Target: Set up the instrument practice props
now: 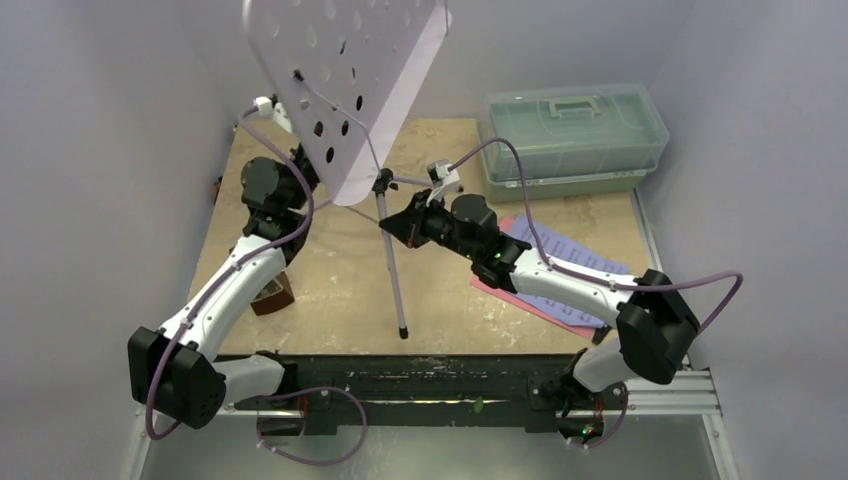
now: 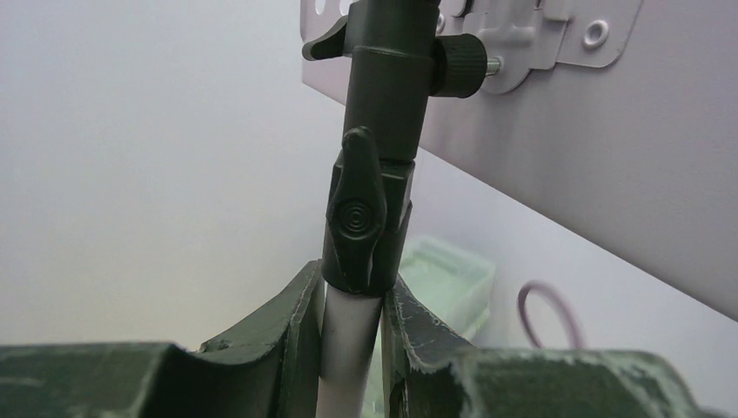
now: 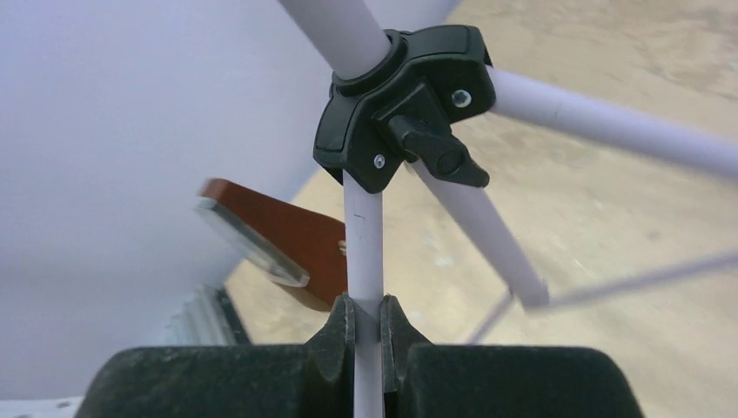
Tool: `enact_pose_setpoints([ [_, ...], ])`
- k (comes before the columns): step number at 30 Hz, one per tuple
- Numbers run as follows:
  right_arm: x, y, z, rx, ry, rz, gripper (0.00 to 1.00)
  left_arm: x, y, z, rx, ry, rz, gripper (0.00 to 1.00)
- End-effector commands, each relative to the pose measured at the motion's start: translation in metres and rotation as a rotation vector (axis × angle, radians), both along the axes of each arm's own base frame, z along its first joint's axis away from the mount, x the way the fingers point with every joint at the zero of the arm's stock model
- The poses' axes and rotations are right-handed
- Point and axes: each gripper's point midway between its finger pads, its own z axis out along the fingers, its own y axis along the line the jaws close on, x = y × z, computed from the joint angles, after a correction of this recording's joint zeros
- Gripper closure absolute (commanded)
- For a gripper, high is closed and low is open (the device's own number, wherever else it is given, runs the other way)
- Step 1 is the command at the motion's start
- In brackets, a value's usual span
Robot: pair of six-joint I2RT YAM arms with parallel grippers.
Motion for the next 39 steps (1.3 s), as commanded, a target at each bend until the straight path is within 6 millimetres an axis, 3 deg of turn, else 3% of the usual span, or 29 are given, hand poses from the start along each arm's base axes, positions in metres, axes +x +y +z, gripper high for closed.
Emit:
enact_pose_setpoints([
  [1,0.024,-0.035,-0.083,-0.293,0.092,-0.168,1.0,-0.173,0.067,0.21,-0.392,-0.752,-0.082,1.0],
  [5,0.03,-0.036,-0.087,-0.286,0.08,-0.201,1.0,-0.158,0.065,0.196,-0.392,-0.707,-0.061,1.0],
  [13,0.03,-0.019,-0.106,-0.259,0.123,-0.151,1.0,-0.11,0.045,0.16,-0.348,-0.566,-0.062,1.0],
  [18,0.028,-0.011,-0.114,-0.209,0.188,-0.152,1.0,-0.075,0.029,0.113,-0.256,-0.441,-0.043,1.0],
  [23,0.032,-0.01,-0.128,-0.207,0.26,-0.213,1.0,-0.064,0.02,0.074,-0.186,-0.366,-0.043,1.0],
  [32,0.03,0.005,-0.127,-0.172,0.3,-0.232,1.0,-0.055,0.022,0.043,-0.148,-0.309,-0.002,1.0],
  [36,0.031,0.001,-0.128,-0.168,0.302,-0.249,1.0,-0.036,0.028,0.029,-0.163,-0.204,0.061,1.0],
  [39,0.029,0.003,-0.134,-0.168,0.311,-0.238,1.0,-0.023,0.04,0.018,-0.192,-0.121,0.135,0.88],
])
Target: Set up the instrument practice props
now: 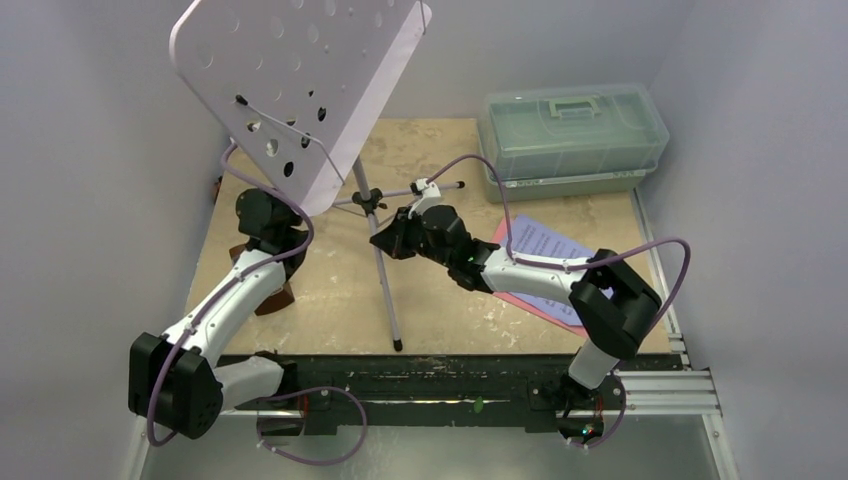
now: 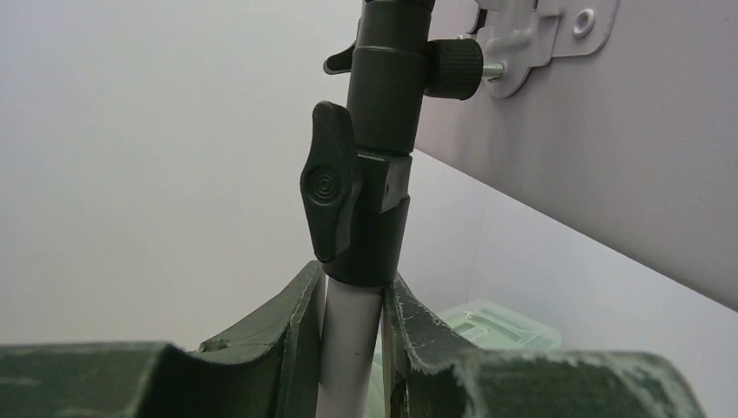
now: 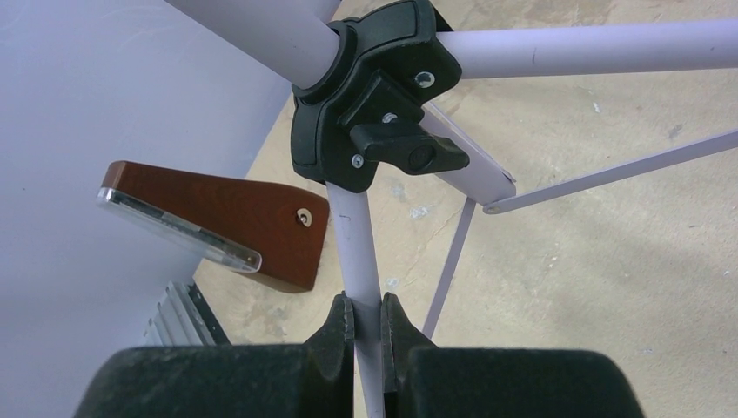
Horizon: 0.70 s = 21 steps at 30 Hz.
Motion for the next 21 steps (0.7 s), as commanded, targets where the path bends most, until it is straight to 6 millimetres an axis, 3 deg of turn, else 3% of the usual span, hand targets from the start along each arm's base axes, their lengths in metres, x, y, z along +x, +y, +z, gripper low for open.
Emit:
enact_pose_setpoints([
  [1,0.016,-0.02,-0.048,-0.081,0.115,-0.143,1.0,-0.012,0.0,-0.004,-0.088,0.088,-0.042,0.81],
  [4,0.014,-0.019,-0.051,-0.07,0.133,-0.143,1.0,-0.005,0.001,-0.012,-0.083,0.136,-0.024,0.65],
  [7,0.014,-0.016,-0.053,-0.067,0.139,-0.135,1.0,0.005,0.005,-0.023,-0.078,0.209,0.015,0.62],
  [8,0.013,-0.016,-0.054,-0.067,0.142,-0.131,1.0,0.005,0.006,-0.024,-0.078,0.208,0.021,0.63],
  [11,0.011,-0.013,-0.061,-0.071,0.155,-0.114,1.0,0.005,0.001,-0.021,-0.065,0.185,0.001,0.85],
  [14,0.01,-0.015,-0.067,-0.084,0.153,-0.109,1.0,0.011,-0.011,-0.019,-0.048,0.193,-0.047,0.88],
  [16,0.011,-0.018,-0.065,-0.089,0.14,-0.118,1.0,0.012,-0.014,-0.02,-0.053,0.202,-0.069,0.81],
  [21,0.011,-0.018,-0.048,-0.058,0.107,-0.112,1.0,0.007,-0.008,-0.04,-0.047,0.247,-0.044,0.47],
])
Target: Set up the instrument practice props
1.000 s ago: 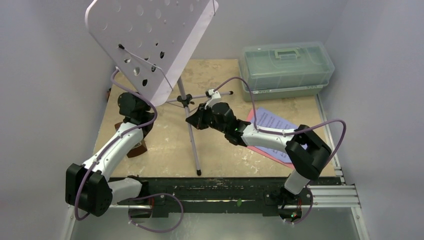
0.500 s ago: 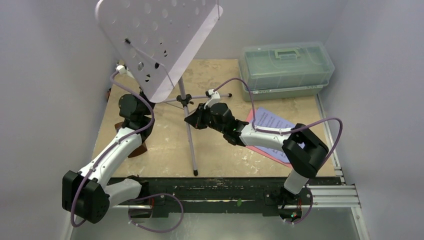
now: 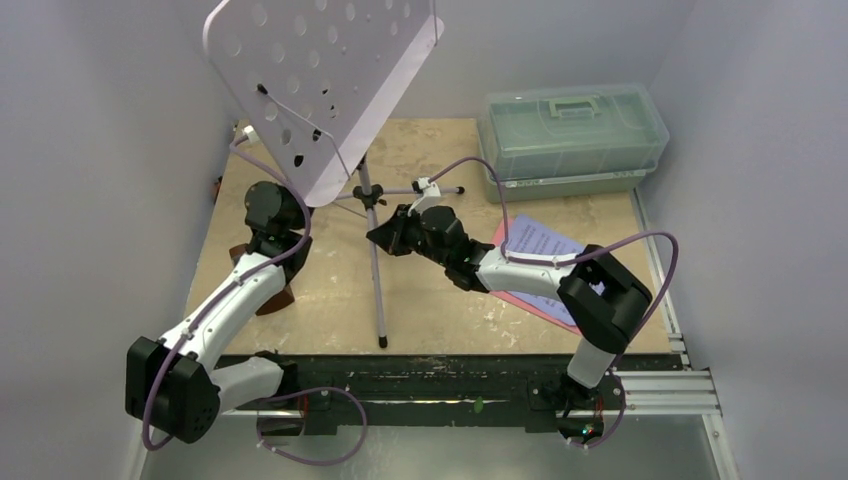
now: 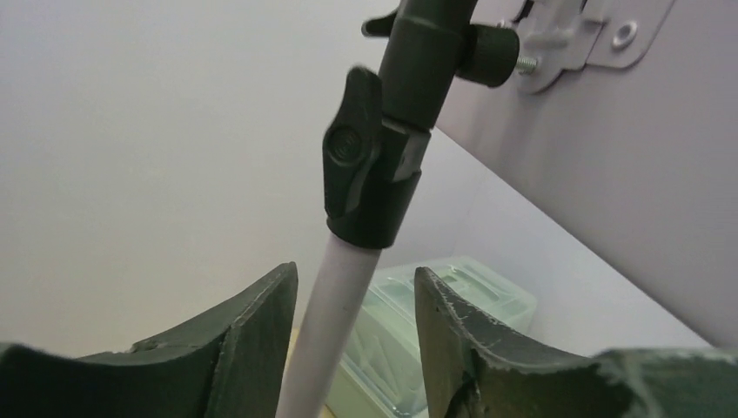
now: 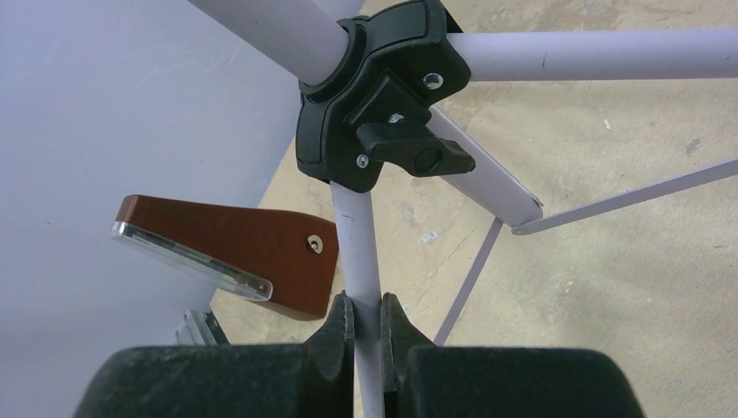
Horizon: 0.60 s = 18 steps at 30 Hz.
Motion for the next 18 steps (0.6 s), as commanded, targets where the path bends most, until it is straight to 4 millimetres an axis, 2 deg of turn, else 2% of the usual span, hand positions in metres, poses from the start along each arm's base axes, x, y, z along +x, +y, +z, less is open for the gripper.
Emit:
enact_pose_setpoints([
  [1,0.0,-0.027,-0.047,-0.129,0.1,-0.072,1.0,-0.009,-0.001,-0.012,-0.008,0.047,-0.023,0.4],
  [2,0.0,-0.026,-0.046,-0.126,0.096,-0.068,1.0,-0.011,0.004,-0.018,-0.006,0.066,0.001,0.29],
  [4,-0.001,-0.026,-0.045,-0.126,0.092,-0.063,1.0,-0.013,0.013,-0.034,0.019,0.11,0.046,0.21],
  [7,-0.001,-0.026,-0.043,-0.125,0.084,-0.058,1.0,-0.013,0.019,-0.061,0.02,0.166,0.077,0.18],
  [9,-0.001,-0.025,-0.041,-0.119,0.078,-0.055,1.0,-0.011,0.02,-0.071,-0.032,0.153,0.071,0.13],
  [11,-0.002,-0.023,-0.04,-0.111,0.078,-0.046,1.0,-0.005,0.016,-0.08,-0.06,0.138,0.069,0.1],
  [13,-0.003,-0.021,-0.041,-0.103,0.084,-0.038,1.0,0.005,0.009,-0.09,-0.044,0.126,0.07,0.03],
  [18,-0.004,-0.025,-0.041,-0.106,0.082,-0.047,1.0,0.028,-0.001,-0.118,-0.06,0.166,0.068,0.08],
])
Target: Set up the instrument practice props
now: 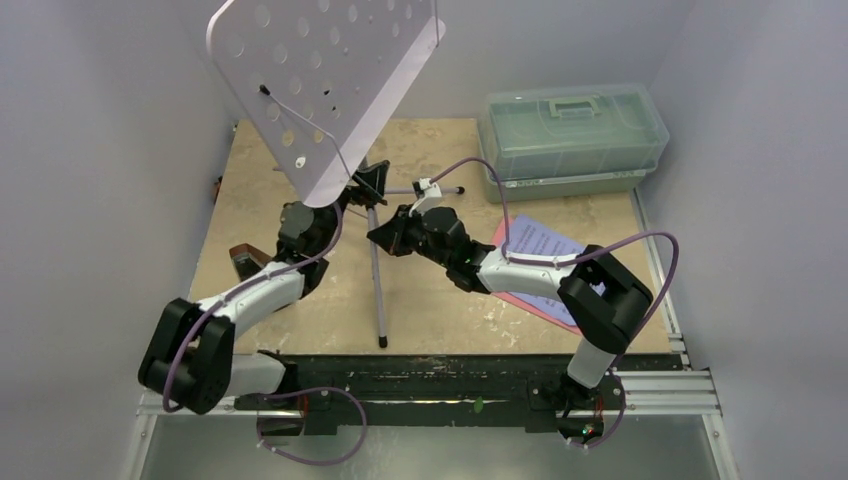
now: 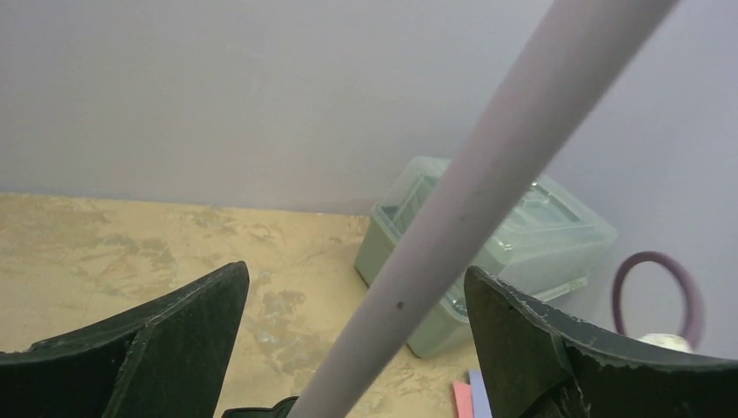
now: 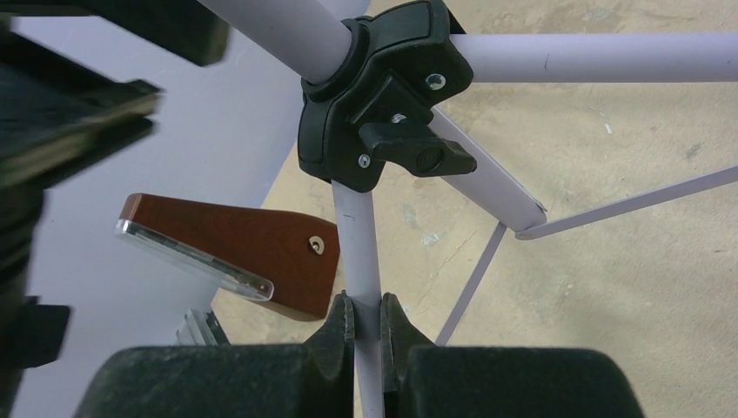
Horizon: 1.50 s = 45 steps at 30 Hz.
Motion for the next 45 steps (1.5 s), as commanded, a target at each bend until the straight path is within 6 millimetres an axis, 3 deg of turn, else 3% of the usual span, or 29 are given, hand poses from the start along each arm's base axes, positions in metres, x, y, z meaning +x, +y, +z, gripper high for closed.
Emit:
enact_pose_setpoints([
  [1,-0.003,-0.025,-0.043,-0.115,0.094,-0.055,1.0,0.008,-0.002,0.014,-0.076,-0.084,0.01,0.13],
  [4,-0.004,-0.028,-0.048,-0.123,0.093,-0.058,1.0,0.021,-0.009,0.023,-0.059,-0.089,0.008,0.32],
  [9,-0.011,-0.019,-0.042,-0.093,0.02,0.022,1.0,0.029,-0.028,0.057,-0.037,-0.182,-0.064,0.89],
  [11,-0.018,-0.01,-0.037,-0.067,0.004,0.078,1.0,0.023,-0.042,0.067,-0.016,-0.225,-0.148,1.0],
  [19,-0.037,0.003,-0.045,-0.104,-0.001,0.093,1.0,-0.019,-0.069,0.094,0.038,-0.449,-0.422,1.0],
  [24,-0.035,0.002,-0.049,-0.11,0.008,0.072,1.0,-0.035,-0.052,0.124,-0.068,-0.594,-0.515,1.0],
  [28,-0.036,0.005,-0.057,-0.105,0.059,0.086,1.0,-0.047,-0.058,0.142,-0.069,-0.646,-0.584,1.0],
  [35,-0.038,0.014,-0.061,-0.114,0.071,0.125,1.0,-0.055,-0.061,0.136,-0.004,-0.629,-0.579,1.0],
  [40,-0.047,0.025,-0.056,-0.117,0.033,0.23,1.0,-0.062,-0.058,0.105,-0.003,-0.559,-0.57,1.0],
  [44,-0.049,0.02,-0.049,-0.165,-0.048,0.268,1.0,-0.062,-0.057,0.082,0.045,-0.501,-0.538,1.0],
  [45,-0.048,0.017,-0.046,-0.175,-0.06,0.259,0.94,-0.063,-0.058,0.08,0.059,-0.498,-0.535,1.0],
])
